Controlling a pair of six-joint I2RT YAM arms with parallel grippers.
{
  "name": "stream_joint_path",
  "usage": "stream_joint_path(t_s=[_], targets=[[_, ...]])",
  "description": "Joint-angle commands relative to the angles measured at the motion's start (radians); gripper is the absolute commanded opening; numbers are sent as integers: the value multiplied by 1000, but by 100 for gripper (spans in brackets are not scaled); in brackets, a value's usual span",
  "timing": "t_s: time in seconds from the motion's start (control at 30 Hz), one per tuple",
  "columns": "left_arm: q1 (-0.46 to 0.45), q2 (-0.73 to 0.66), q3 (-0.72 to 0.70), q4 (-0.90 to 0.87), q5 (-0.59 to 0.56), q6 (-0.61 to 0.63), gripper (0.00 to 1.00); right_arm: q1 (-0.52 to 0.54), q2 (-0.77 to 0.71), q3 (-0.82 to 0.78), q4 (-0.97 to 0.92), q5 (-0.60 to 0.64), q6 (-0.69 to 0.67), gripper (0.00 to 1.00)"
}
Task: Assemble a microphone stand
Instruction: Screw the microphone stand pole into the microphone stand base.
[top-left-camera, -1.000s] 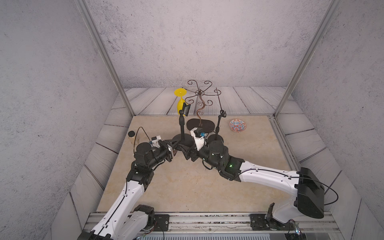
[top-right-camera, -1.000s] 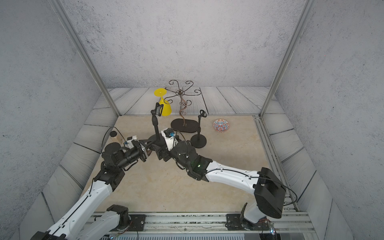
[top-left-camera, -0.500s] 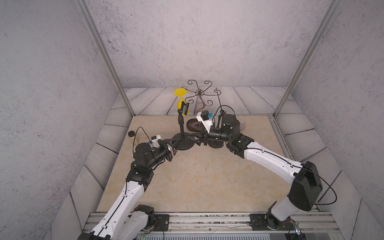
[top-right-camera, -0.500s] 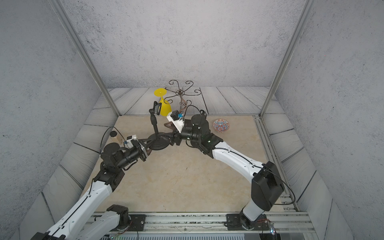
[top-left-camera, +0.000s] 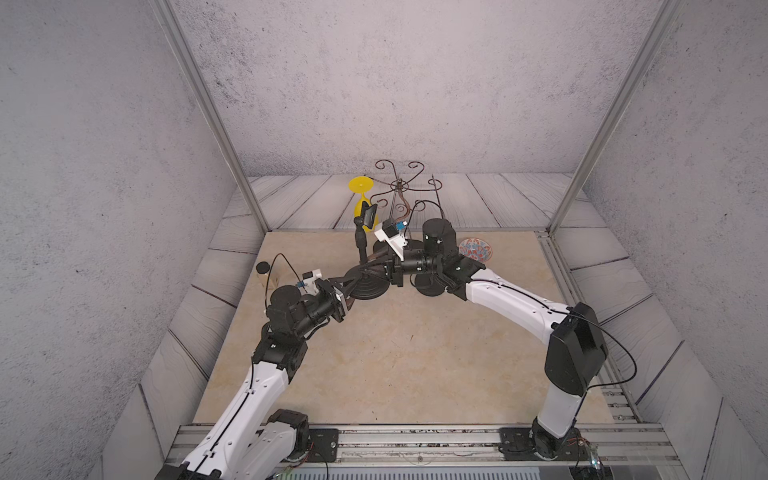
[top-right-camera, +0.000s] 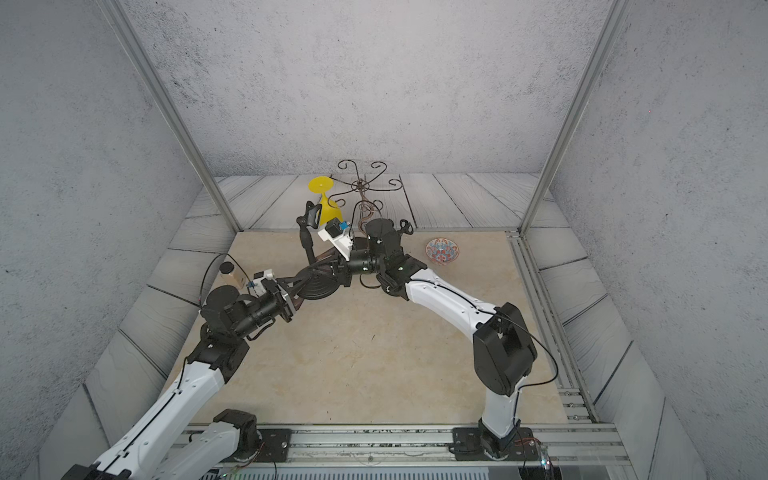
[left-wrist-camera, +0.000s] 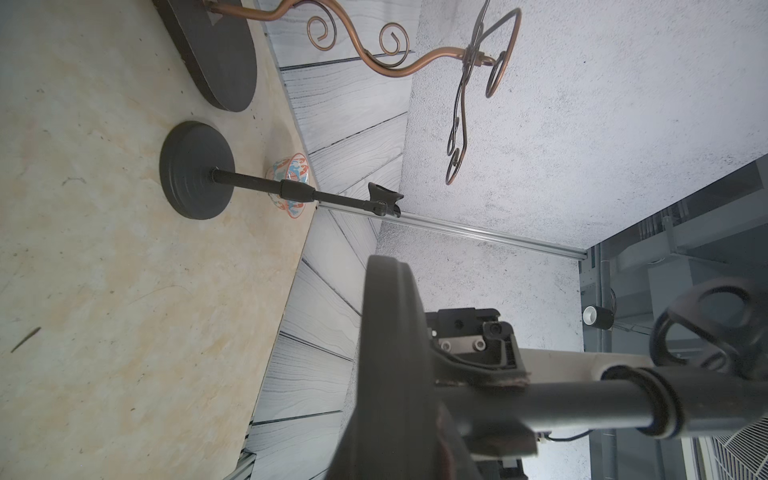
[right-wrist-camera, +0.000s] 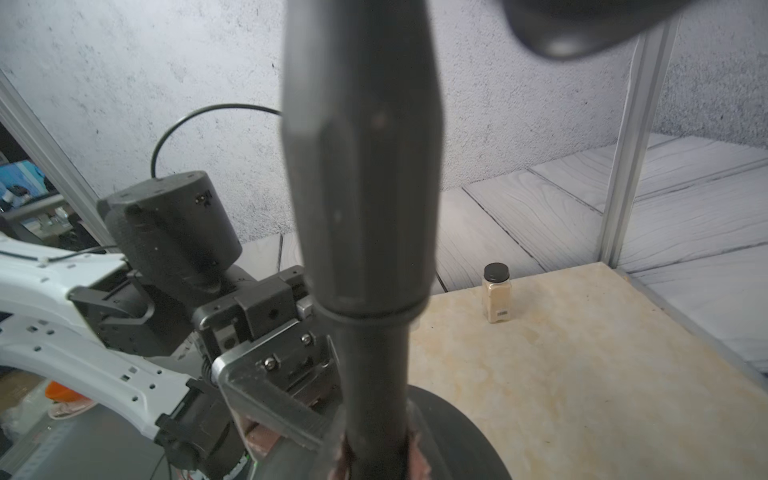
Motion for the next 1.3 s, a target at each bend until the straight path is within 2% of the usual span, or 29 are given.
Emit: stream_joint_path(t_s=[0.0,0.1,0.13,0.23,0.27,0.33,0.4,0.47,0.5,0.53,0.57,0.6,0.63,0.7,0.77,0.83,0.9,0.97,1.1,1.27], targets=[[-1,-27,31,99,19,9,0,17,9,-32,46,112,81,12],[-1,-24,31,97,17,13,0,76,-56,-150,108,450,129,0],[-1,-22,31,95,17,15,0,114,-77,-186,120,627,147,0],[-1,-19,31,91,19,19,0,263,-90,-205,67,1279,247,0],[-1,-17,31,89,20,19,0,303,-70,-180,52,1407,272,0],[-1,-15,30,89,21,19,0,355,-32,-126,25,1541,298,0],[-1,-13,29,89,23,20,0,384,-12,-91,23,1565,308,0],[-1,-12,28,89,20,18,0,393,-17,-78,20,1509,307,1],[-1,-14,29,89,21,20,0,393,-27,-82,17,1485,309,9],[1,-14,28,89,20,22,0,391,-45,-99,29,1448,299,22],[1,-15,26,89,19,21,0,387,-68,-119,47,1400,268,39],[1,-17,25,89,18,19,0,384,-91,-139,57,1349,242,50],[2,-19,25,89,16,21,0,381,-124,-164,63,1295,212,59],[4,-20,24,89,15,18,0,371,-189,-227,95,1187,132,70],[5,-22,22,88,13,20,0,350,-246,-295,146,1082,70,74],[5,-21,19,88,9,20,0,301,-276,-315,131,972,72,74],[5,-20,20,89,5,17,0,225,-282,-304,88,813,95,74],[5,-21,23,91,7,16,0,150,-272,-282,54,600,87,74],[5,-24,29,92,10,16,0,65,-224,-232,19,251,-12,74],[5,-25,32,94,9,15,0,18,-152,-148,-44,51,-97,71]])
